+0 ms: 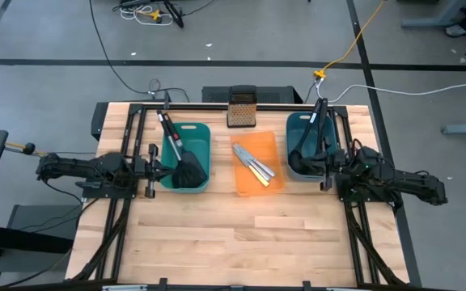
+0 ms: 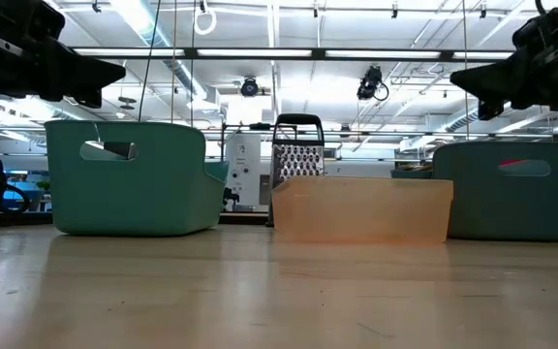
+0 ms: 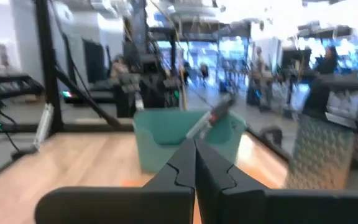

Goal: Pick & Place Kitchen Items
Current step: Return to Home Position

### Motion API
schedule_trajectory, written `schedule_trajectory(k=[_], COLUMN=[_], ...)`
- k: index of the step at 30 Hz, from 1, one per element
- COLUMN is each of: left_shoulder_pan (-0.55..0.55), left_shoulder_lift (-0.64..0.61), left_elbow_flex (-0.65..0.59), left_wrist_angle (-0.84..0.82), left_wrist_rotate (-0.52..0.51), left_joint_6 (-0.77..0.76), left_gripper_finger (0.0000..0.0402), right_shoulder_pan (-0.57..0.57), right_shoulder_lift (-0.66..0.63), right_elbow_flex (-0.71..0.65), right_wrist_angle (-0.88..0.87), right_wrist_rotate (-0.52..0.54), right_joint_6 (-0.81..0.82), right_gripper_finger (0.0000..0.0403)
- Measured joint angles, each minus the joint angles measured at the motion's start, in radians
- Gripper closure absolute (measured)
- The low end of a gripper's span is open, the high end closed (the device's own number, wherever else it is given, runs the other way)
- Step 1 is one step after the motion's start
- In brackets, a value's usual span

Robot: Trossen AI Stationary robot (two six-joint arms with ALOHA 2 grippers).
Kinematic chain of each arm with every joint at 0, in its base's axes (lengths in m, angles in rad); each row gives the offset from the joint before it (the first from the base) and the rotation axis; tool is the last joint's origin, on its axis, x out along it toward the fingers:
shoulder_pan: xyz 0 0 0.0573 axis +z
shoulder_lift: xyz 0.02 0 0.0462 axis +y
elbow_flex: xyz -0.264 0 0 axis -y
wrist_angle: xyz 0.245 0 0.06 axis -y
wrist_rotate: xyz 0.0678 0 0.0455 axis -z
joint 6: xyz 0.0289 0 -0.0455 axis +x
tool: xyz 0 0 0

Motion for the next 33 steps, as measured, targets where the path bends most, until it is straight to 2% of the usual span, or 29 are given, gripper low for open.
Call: schedule_trajectory(k=[8, 12, 33], left_shoulder_pan=[0.000, 0.000, 0.000], left_shoulder_lift=[0.002, 0.002, 0.002], left_elbow_flex=[0.000, 0.000, 0.000], left_wrist_angle=[0.004, 0.008, 0.011], left_wrist_rotate=[-0.009, -0.055, -0.068], left_joint_6=[0.006, -0.025, -0.041], left_gripper_finger=[0.0384, 0.0376, 0.0379], right_shoulder_pan=[-0.005, -0.005, -0.005], right_shoulder_lift=[0.000, 0.000, 0.000], right_elbow_flex=[0.001, 0.000, 0.001], right_wrist_angle=[0.039, 0.061, 0.057], right_wrist_rotate=[-0.003, -0.003, -0.003], right_joint_6=[0.004, -0.003, -0.004], right_gripper_finger=[0.0389, 0.0381, 0.0381])
